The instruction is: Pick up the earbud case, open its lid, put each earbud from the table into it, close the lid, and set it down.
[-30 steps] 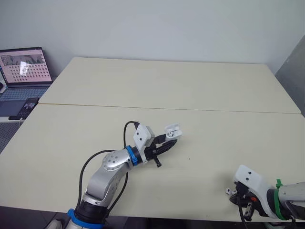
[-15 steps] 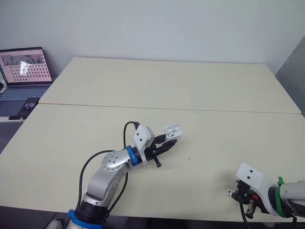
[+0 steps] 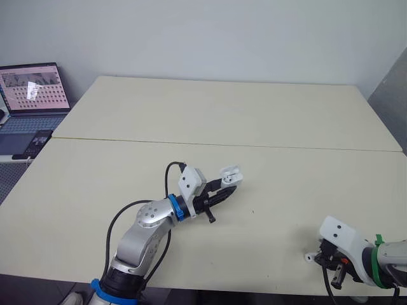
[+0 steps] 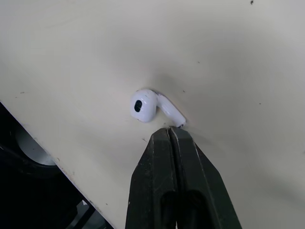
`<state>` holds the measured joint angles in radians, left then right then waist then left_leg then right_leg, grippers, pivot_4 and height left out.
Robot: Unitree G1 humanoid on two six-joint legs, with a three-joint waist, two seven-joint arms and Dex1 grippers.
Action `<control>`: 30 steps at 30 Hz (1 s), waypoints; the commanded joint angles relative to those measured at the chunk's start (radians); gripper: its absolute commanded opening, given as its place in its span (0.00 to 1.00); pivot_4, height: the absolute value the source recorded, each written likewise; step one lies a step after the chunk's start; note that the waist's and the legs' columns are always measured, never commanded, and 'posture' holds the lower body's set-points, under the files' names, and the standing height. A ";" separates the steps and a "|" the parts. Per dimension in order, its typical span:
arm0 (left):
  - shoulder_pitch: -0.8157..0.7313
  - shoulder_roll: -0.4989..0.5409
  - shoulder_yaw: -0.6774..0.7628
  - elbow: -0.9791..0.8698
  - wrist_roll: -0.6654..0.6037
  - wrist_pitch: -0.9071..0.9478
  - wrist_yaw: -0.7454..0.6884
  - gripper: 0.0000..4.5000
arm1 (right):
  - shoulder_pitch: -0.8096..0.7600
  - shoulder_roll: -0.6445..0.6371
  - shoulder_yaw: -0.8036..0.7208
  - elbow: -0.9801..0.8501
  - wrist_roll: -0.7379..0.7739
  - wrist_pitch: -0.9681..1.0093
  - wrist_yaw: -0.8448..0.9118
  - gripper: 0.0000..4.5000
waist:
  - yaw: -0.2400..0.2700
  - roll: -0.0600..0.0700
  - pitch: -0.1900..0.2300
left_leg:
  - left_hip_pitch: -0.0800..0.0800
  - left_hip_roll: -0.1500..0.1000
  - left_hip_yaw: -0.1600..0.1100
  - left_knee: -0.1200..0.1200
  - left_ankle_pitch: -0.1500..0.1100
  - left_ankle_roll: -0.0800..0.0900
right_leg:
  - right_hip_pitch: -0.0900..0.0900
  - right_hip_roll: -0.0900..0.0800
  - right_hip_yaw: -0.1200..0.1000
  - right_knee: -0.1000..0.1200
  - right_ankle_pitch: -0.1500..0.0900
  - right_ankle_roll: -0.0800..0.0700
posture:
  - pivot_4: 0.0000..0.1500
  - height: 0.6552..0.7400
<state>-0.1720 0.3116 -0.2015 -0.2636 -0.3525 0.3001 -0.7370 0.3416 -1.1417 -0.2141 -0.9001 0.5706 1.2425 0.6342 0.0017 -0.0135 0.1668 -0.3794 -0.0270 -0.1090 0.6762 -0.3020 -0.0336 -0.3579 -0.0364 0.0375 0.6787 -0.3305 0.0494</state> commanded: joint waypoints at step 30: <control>-0.003 0.008 0.004 -0.017 0.003 -0.023 -0.013 0.18 | -0.173 -0.306 0.286 0.027 -0.355 -0.536 0.307 0.75 | -0.002 0.001 0.000 | 0.000 0.000 0.000 0.000 0.000 0.000 | -0.001 -0.001 0.000 0.000 0.000 0.000 | 1.00 1.00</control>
<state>-0.1722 0.3193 -0.2017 -0.2598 -0.3470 0.2969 -0.7451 0.1808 -1.4288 0.0443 -0.8755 0.2656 0.7579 0.9225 -0.0007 -0.0129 0.1670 -0.3798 -0.0267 -0.1086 0.6762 -0.3018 -0.0341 -0.3587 -0.0373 0.0376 0.6783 -0.3305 0.0494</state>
